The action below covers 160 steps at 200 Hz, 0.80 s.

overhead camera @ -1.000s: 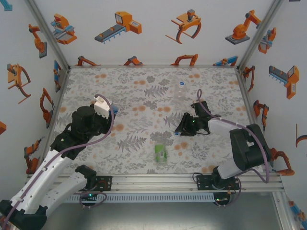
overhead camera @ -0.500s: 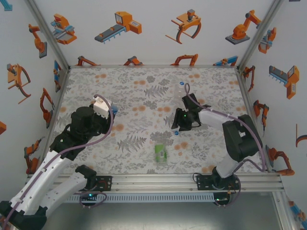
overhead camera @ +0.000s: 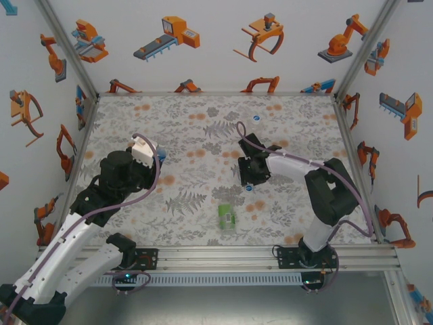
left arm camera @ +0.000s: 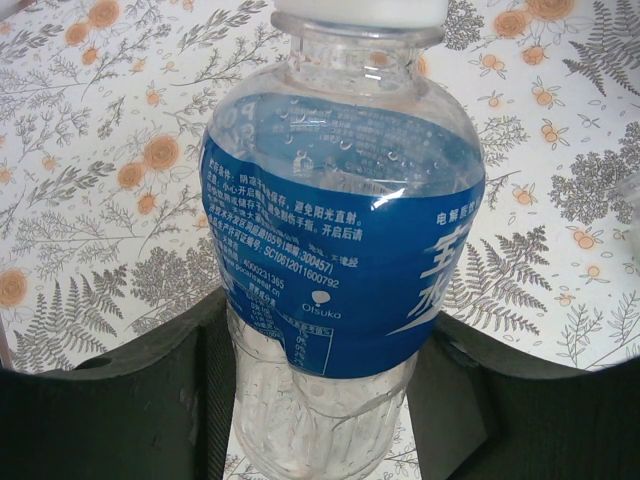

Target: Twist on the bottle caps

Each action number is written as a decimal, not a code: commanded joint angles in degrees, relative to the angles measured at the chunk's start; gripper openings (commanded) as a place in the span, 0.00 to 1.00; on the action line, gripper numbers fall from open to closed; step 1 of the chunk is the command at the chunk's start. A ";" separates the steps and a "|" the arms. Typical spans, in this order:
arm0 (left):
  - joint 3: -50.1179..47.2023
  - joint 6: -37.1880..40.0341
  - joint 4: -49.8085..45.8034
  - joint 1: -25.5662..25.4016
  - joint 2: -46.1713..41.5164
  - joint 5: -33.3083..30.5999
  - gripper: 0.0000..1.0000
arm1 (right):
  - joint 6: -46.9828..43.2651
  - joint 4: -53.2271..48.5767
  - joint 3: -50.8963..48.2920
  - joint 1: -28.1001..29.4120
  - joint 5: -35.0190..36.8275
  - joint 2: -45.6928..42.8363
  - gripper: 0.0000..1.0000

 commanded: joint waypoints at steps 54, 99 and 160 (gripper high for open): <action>-0.05 0.08 0.78 0.30 -0.52 -0.38 0.14 | 0.09 -2.25 -0.29 2.69 3.16 -3.75 0.42; -0.14 0.09 0.85 0.32 -0.86 -0.48 0.15 | 0.96 -2.50 -1.21 3.13 3.17 -3.58 0.42; -0.05 0.08 0.69 0.34 -0.82 -0.21 0.15 | 1.46 -2.22 -2.01 3.33 2.81 -3.93 0.41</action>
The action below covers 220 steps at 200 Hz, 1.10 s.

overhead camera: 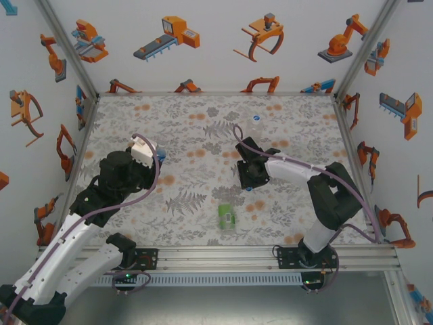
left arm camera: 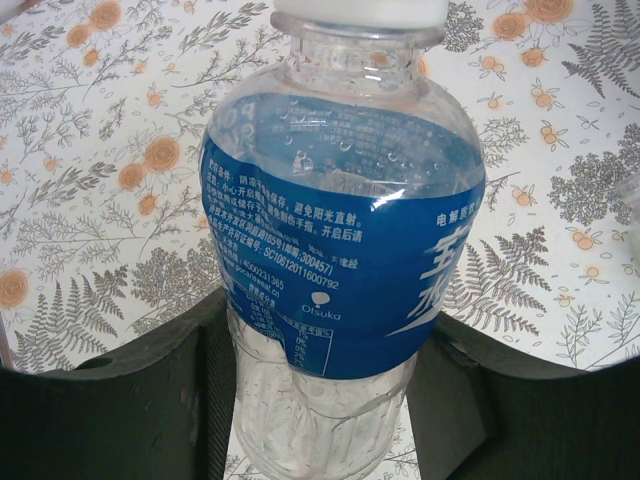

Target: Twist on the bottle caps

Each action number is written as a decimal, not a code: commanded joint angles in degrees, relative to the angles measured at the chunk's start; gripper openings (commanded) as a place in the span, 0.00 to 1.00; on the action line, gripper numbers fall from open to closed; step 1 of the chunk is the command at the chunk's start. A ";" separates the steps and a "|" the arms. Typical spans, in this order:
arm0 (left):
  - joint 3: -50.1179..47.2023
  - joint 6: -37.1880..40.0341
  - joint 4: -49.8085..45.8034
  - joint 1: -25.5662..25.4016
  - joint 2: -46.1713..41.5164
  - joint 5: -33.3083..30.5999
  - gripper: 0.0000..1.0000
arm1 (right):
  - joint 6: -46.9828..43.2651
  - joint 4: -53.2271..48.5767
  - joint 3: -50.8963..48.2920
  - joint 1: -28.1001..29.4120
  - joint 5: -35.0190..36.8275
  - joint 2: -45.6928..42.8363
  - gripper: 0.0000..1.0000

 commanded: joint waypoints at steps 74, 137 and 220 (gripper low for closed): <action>0.04 0.06 0.70 0.38 -0.62 -0.21 0.15 | 1.36 -1.51 -0.55 0.79 0.70 -1.52 0.37; 0.06 0.01 0.68 0.35 -0.54 -0.10 0.15 | 1.36 -2.08 -0.33 0.93 0.89 -1.53 0.40; 0.06 0.10 0.68 0.34 -0.43 -0.11 0.15 | 1.37 -2.39 -0.18 0.98 0.27 -1.50 0.40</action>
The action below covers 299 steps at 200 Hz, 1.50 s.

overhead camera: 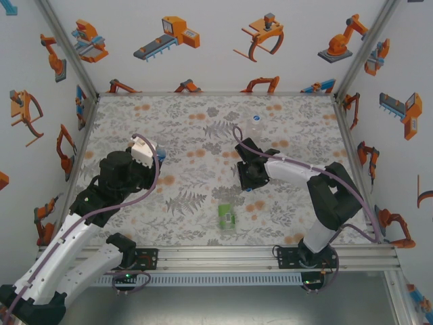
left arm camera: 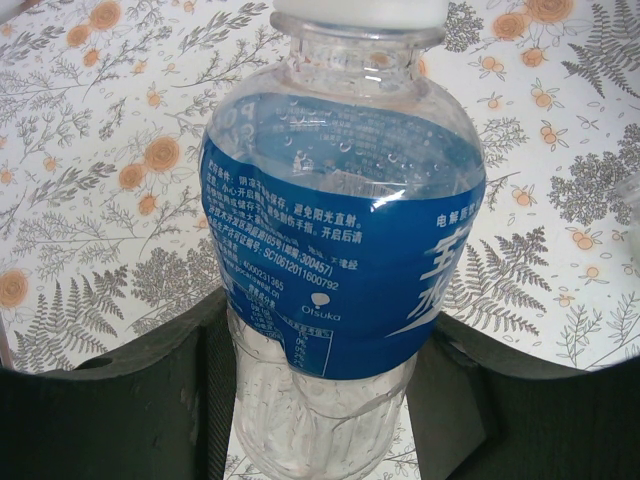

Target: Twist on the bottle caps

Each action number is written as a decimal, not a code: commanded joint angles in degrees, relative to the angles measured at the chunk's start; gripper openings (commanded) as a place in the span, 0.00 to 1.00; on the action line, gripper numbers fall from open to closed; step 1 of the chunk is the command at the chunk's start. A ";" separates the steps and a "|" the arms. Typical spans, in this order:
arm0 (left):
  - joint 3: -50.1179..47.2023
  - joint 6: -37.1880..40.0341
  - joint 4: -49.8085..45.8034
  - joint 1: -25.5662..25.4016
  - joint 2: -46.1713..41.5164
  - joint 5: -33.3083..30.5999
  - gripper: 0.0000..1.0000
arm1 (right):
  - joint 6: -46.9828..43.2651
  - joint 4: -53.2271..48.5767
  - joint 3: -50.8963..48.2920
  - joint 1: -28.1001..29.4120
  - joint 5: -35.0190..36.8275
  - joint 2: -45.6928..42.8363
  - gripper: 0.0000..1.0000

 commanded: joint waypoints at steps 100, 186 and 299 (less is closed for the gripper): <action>0.06 0.10 0.59 0.35 -0.46 -0.11 0.15 | 0.95 -2.22 -0.01 0.62 0.18 -1.53 0.38; 0.06 0.12 0.57 0.37 -0.62 -0.13 0.15 | 0.85 -1.80 0.11 0.58 0.53 -2.15 0.34; 0.62 1.84 1.36 0.30 1.81 7.64 0.00 | -7.67 1.35 -2.27 0.62 -3.01 -17.66 0.24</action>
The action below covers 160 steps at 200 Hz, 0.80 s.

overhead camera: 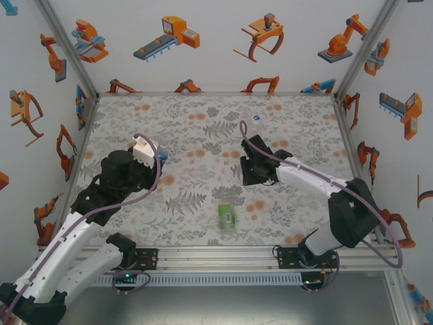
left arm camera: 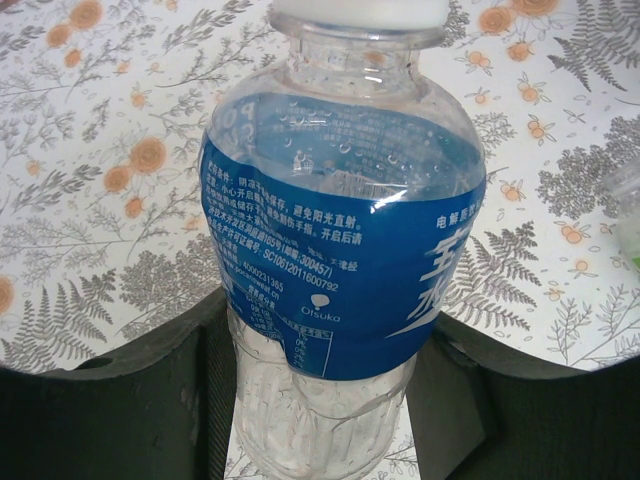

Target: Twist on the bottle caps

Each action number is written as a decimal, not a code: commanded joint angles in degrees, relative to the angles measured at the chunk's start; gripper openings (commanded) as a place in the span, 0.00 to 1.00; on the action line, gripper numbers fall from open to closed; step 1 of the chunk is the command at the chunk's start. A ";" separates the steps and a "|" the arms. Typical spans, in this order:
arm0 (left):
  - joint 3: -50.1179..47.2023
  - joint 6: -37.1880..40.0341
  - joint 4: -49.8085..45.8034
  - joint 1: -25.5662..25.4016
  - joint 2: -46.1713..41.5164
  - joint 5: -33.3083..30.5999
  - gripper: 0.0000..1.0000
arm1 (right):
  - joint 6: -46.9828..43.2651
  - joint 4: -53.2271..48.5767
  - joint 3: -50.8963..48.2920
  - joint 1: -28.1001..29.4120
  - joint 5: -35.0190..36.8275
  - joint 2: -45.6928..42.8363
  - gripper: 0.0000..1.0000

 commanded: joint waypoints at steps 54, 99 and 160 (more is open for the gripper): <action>4.60 8.11 0.25 0.24 4.93 26.87 0.00 | -18.90 7.78 -3.15 0.40 -14.03 -20.73 0.22; 8.65 17.57 -3.11 -2.39 8.66 40.42 0.00 | -29.19 12.27 -2.77 0.40 -30.32 -29.19 0.21; 12.27 27.06 -10.27 -8.93 11.20 39.85 0.00 | -36.47 18.53 -1.58 0.62 -48.69 -34.17 0.17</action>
